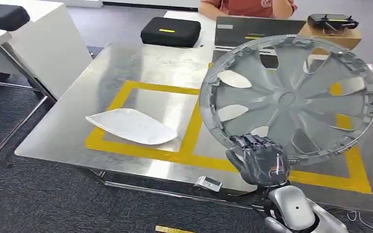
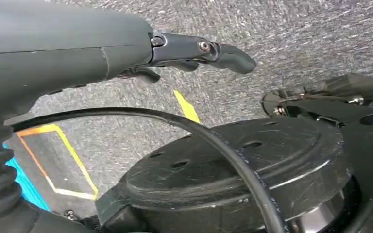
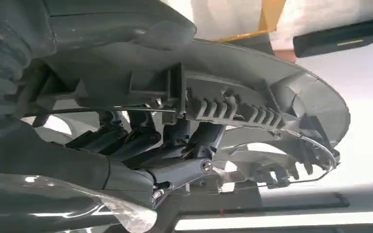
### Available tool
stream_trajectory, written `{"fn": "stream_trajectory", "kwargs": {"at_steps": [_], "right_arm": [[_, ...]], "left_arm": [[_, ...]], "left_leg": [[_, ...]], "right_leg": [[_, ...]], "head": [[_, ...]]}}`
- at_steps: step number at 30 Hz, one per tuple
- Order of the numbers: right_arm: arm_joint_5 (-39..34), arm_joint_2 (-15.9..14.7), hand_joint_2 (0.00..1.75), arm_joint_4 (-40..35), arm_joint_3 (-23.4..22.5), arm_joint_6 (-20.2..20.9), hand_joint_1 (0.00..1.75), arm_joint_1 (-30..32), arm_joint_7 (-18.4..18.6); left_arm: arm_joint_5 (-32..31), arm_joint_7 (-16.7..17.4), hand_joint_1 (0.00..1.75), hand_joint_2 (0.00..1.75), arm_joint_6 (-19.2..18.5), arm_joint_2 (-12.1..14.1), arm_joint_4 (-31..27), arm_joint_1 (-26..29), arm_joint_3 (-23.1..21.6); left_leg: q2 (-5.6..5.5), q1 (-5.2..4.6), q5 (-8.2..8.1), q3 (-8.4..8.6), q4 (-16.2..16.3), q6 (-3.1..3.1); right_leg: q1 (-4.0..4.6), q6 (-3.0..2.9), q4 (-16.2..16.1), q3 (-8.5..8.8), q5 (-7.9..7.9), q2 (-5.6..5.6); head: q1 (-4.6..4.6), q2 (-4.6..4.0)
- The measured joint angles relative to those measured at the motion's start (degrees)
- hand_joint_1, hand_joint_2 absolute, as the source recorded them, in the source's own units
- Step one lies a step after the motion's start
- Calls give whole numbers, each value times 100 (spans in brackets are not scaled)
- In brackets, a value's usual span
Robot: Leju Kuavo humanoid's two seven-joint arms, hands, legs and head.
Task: Take the parts from the cabinet and place them on the table.
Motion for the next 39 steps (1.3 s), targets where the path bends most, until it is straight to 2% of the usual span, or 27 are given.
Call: {"fn": "stream_trajectory", "kwargs": {"at_steps": [10,18,27,39], "right_arm": [[-345,0,175,129,-116,258,175,0,-15],[-391,0,175,363,-227,297,175,0,-11],[-443,18,175,568,-310,431,175,3,-11],[-865,101,175,761,-372,653,175,-1,-168]], "left_arm": [[92,96,0,175,-55,0,22,8,210],[151,203,0,175,-197,0,22,11,376],[151,299,0,175,-256,0,22,11,439],[131,409,0,175,-341,2,15,2,479]], "left_leg": [[0,1,0,0,0,0],[0,1,0,-1,0,0],[-1,2,0,-1,0,0],[-1,2,0,-2,0,0]], "right_leg": [[0,0,0,-1,0,0],[1,0,0,-1,0,0],[1,0,0,-1,0,0],[1,0,1,-1,0,-1]], "head": [[0,0],[2,0],[2,0],[0,0]]}}
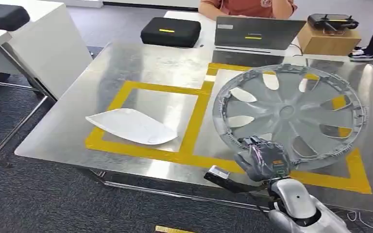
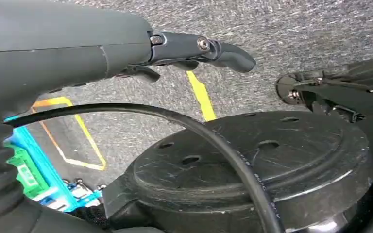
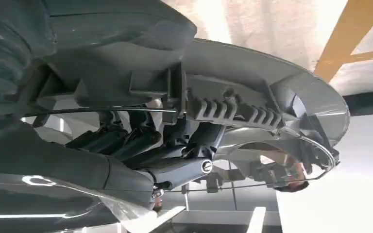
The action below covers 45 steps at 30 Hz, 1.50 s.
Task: Take the parts from the cabinet and place them on the table.
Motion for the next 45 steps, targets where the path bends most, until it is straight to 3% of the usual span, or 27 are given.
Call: {"fn": "stream_trajectory", "kwargs": {"at_steps": [20,29,44,45], "right_arm": [[-72,105,175,184,-4,72,175,-41,-28],[-345,159,175,330,33,717,175,-219,55],[-352,223,175,426,162,822,175,-314,136],[-352,229,0,426,164,822,0,-314,136]], "left_arm": [[11,105,0,175,-90,0,-24,0,50],[81,208,0,175,-149,0,-44,6,114],[146,361,0,175,-153,-31,-124,35,232],[146,363,0,175,-153,-33,-127,38,232]], "left_leg": [[0,0,0,-1,0,0],[-1,1,0,-1,0,0],[-2,0,0,-2,0,0],[-2,1,0,-2,0,0]], "right_leg": [[0,0,0,0,0,0],[0,0,0,0,0,0],[0,0,0,-1,0,0],[0,-1,0,-1,0,-1]], "head": [[0,0],[0,0],[-2,0],[2,0]]}}
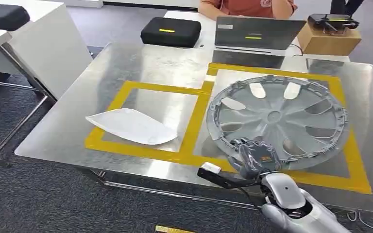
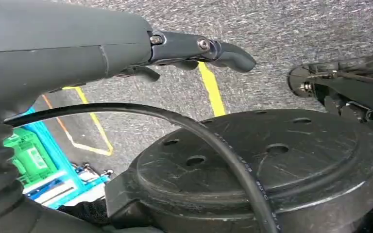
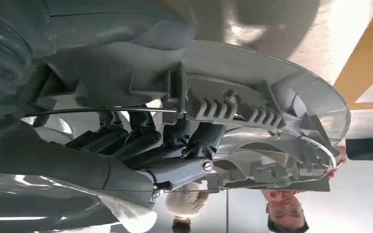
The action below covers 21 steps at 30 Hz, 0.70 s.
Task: Take the parts from the cabinet and place them on the table.
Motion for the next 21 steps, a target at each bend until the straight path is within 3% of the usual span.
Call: {"fn": "stream_trajectory", "kwargs": {"at_steps": [5,6,21], "right_arm": [[17,4,0,0,-2,-2,0,-47,17],[24,4,0,-2,0,-4,0,-60,15],[74,52,0,-2,0,-15,0,-71,24]], "left_arm": [[0,7,0,175,0,-2,-11,3,0],[2,7,0,0,2,-2,-15,3,0],[2,-48,0,0,-20,-57,-28,109,2]], "left_leg": [[1,0,0,3,0,0],[1,0,0,3,0,0],[1,0,0,6,0,0]], "right_leg": [[0,0,0,1,0,1],[0,0,0,1,0,1],[1,0,0,3,0,2]], "head": [[0,0],[-2,0],[-2,0]]}}
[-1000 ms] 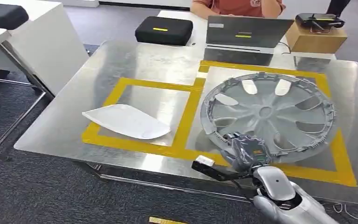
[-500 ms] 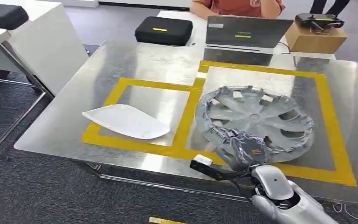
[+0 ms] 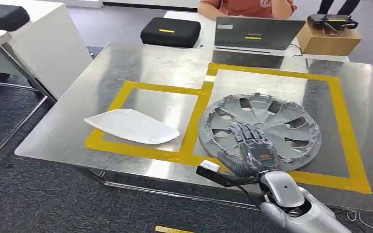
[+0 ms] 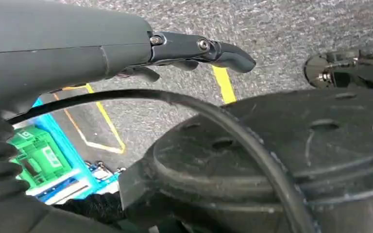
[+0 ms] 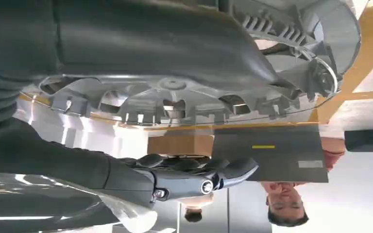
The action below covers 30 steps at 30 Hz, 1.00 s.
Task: Take the parts from the cabinet and place them on the table.
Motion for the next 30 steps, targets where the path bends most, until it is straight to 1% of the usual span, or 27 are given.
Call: {"fn": "stream_trajectory", "kwargs": {"at_steps": [2,4,7,11,14,22,30], "right_arm": [[9,0,0,0,0,-4,0,0,0],[131,2,0,-4,0,-105,0,3,28],[510,2,0,-85,0,-433,0,39,129],[1235,33,0,-407,-11,-1090,0,241,201],[1580,50,0,-688,-55,-1381,0,409,205],[1779,81,0,-1191,-105,-1530,0,628,146],[1781,81,0,-1384,-107,-1537,0,696,144]], "left_arm": [[0,-7,0,0,0,-2,0,6,0],[4,-31,0,0,2,-4,0,6,0],[15,-96,0,0,39,-9,0,7,0],[-4,-228,0,0,109,-42,0,9,0],[-22,-286,0,0,164,-57,0,9,0],[-55,-370,0,0,173,-63,0,12,0],[-61,-402,0,0,173,-57,2,19,0]], "left_leg": [[0,0,0,0,0,0],[0,0,0,0,0,0],[0,0,0,11,0,0],[0,1,-1,11,0,0],[0,1,-2,10,0,-2],[0,-5,-3,5,2,-2],[-1,-27,-6,4,15,7]], "right_leg": [[0,0,0,0,0,0],[0,0,0,0,0,0],[1,0,0,0,0,0],[2,0,0,-1,0,0],[3,-1,0,-1,-1,0],[-2,-1,-4,5,-1,0],[-20,13,-4,6,7,0]], "head": [[0,0],[0,0],[0,0],[0,0],[0,0],[0,0],[0,0]]}}
